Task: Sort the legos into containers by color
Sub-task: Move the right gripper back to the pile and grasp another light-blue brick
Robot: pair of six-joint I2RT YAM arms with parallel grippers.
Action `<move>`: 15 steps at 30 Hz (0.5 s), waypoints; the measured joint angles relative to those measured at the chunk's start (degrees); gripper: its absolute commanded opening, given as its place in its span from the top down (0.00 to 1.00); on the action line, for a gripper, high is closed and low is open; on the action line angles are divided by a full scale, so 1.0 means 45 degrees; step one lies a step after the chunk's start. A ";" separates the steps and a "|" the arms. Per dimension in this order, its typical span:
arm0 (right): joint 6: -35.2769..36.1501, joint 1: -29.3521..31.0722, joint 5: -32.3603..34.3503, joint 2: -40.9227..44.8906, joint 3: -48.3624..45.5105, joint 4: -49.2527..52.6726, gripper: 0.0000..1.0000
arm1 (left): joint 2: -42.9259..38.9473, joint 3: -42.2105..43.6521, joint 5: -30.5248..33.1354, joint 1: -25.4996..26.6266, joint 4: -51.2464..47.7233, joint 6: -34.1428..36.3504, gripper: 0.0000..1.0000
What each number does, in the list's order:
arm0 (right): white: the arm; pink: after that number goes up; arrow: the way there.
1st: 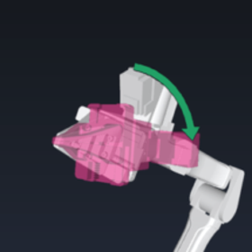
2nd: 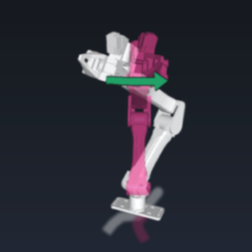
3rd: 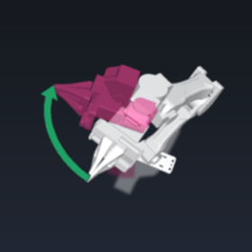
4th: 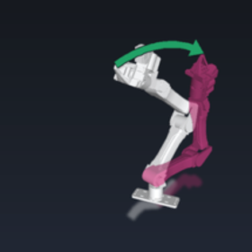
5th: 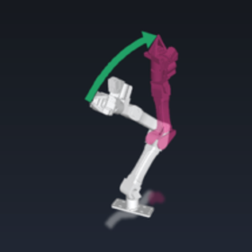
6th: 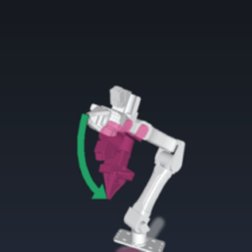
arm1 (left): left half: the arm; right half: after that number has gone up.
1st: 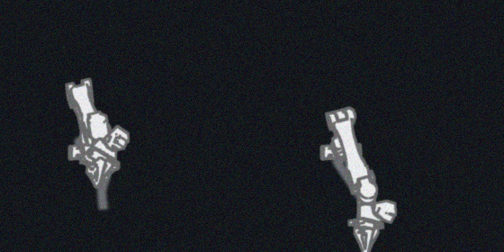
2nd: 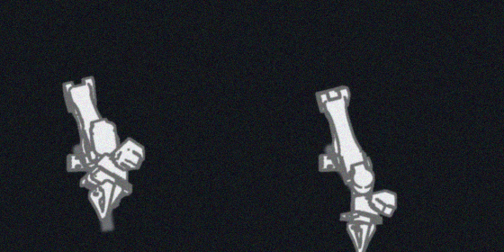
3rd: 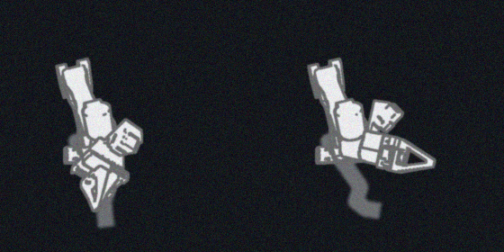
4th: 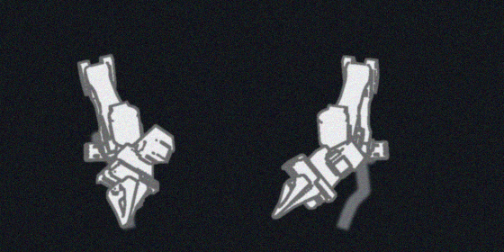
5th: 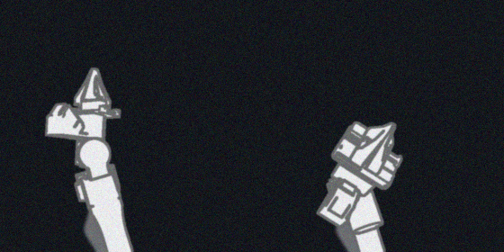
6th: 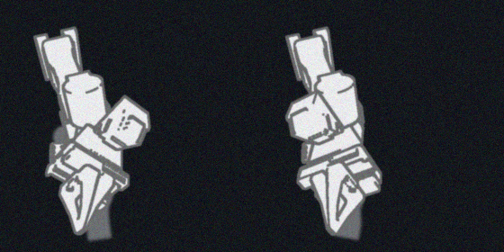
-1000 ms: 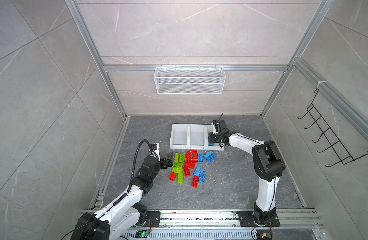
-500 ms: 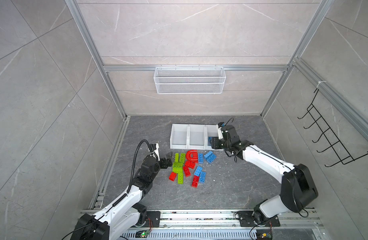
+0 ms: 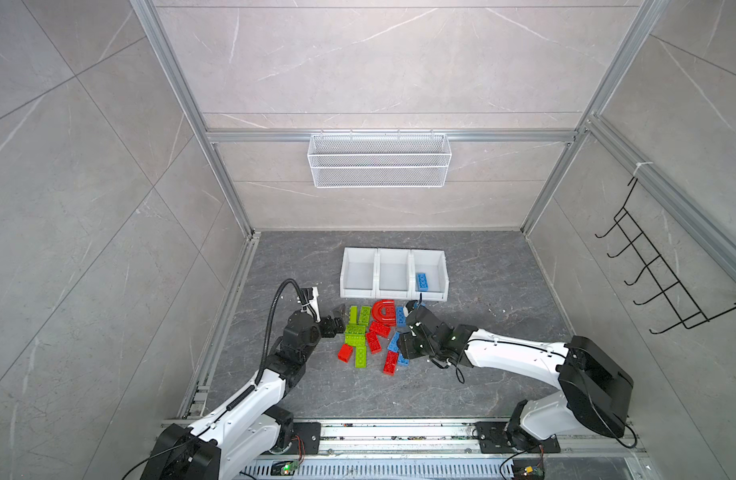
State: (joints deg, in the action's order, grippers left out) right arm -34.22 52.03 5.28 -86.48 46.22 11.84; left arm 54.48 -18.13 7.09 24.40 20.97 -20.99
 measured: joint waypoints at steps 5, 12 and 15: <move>-0.0316 0.0175 0.0325 -0.0510 -0.0005 0.0015 0.44 | 0.0049 0.0000 -0.0005 -0.0005 0.0000 0.0000 0.01; -0.0510 0.0175 0.0544 -0.0928 -0.0126 -0.0296 0.45 | 0.0044 0.0000 0.0005 0.0000 0.0000 0.0000 0.01; -0.0607 0.0175 0.0539 -0.1180 -0.0311 -0.0743 0.46 | 0.0044 0.0000 0.0005 0.0000 0.0005 0.0005 0.01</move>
State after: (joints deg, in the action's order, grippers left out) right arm -36.95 52.82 7.70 -91.79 44.82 8.49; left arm 54.68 -18.13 7.11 24.40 20.99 -20.97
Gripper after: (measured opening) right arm 0.549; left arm 0.989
